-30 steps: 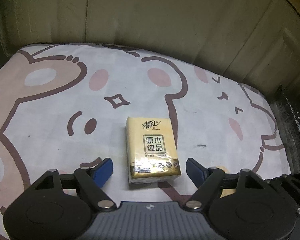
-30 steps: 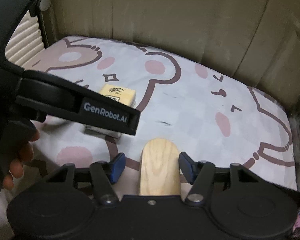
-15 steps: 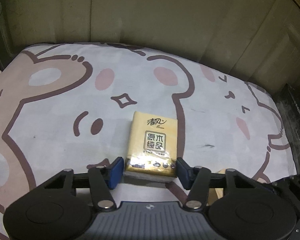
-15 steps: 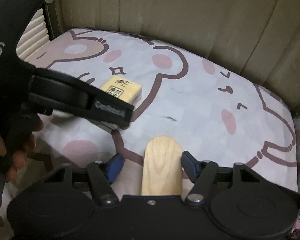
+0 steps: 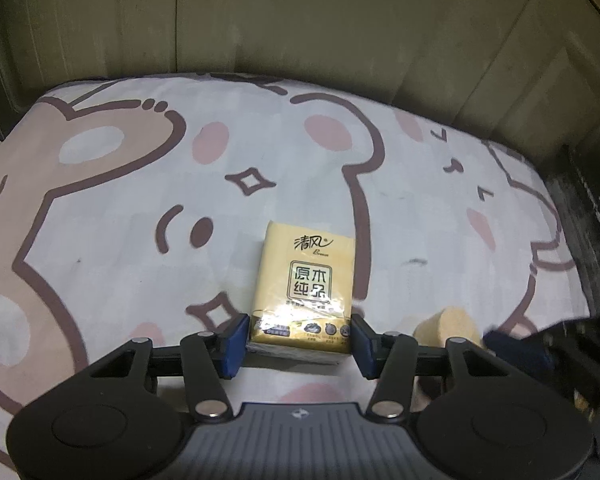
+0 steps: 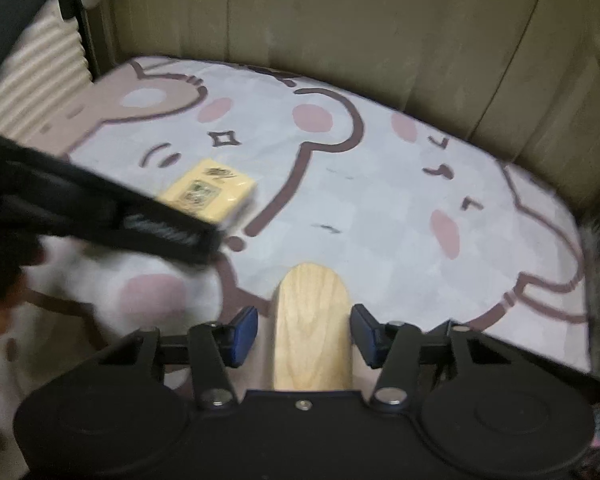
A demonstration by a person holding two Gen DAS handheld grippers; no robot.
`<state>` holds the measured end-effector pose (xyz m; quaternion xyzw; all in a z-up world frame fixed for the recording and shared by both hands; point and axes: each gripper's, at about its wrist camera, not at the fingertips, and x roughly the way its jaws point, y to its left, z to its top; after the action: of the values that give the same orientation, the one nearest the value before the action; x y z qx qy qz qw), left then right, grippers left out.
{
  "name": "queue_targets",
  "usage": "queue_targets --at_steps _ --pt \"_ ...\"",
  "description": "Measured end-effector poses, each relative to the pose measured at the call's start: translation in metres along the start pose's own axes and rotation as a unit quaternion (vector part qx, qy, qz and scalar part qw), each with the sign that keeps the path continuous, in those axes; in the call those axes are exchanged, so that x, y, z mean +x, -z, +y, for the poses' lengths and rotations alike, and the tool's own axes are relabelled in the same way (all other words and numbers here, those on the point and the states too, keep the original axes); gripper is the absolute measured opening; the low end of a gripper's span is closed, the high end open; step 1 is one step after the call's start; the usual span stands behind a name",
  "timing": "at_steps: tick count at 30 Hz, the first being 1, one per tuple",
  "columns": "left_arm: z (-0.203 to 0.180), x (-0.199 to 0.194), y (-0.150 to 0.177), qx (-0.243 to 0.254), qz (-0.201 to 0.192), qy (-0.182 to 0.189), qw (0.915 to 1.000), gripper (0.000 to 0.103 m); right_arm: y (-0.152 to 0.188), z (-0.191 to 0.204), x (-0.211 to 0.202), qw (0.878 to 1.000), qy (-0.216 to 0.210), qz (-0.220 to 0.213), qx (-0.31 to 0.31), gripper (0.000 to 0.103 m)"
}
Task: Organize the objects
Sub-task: 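Close the left gripper on the tissue pack while the right gripper grasps the wooden block, then lift the tissue pack and wooden block and carry both over the black box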
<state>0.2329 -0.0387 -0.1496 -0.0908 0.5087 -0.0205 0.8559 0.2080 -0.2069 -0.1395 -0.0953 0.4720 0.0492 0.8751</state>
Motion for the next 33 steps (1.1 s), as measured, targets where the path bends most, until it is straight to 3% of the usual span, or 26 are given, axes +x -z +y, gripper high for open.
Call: queue_targets --at_steps 4,12,23,33 --pt "0.008 -0.006 0.004 0.003 0.012 -0.009 0.9999 0.053 0.002 0.012 0.008 0.998 0.034 0.008 -0.042 0.054" --pt "0.025 -0.017 0.015 0.001 0.027 -0.028 0.9992 0.053 0.003 0.013 -0.002 0.999 0.001 0.026 -0.034 0.047" --pt "0.038 -0.030 0.030 0.020 0.057 -0.039 0.9974 0.053 0.006 0.007 -0.012 0.993 -0.041 0.075 0.078 0.047" --pt "0.034 -0.023 0.030 0.034 0.050 -0.053 0.9967 0.057 0.012 0.006 -0.004 0.990 -0.050 0.089 0.094 0.045"
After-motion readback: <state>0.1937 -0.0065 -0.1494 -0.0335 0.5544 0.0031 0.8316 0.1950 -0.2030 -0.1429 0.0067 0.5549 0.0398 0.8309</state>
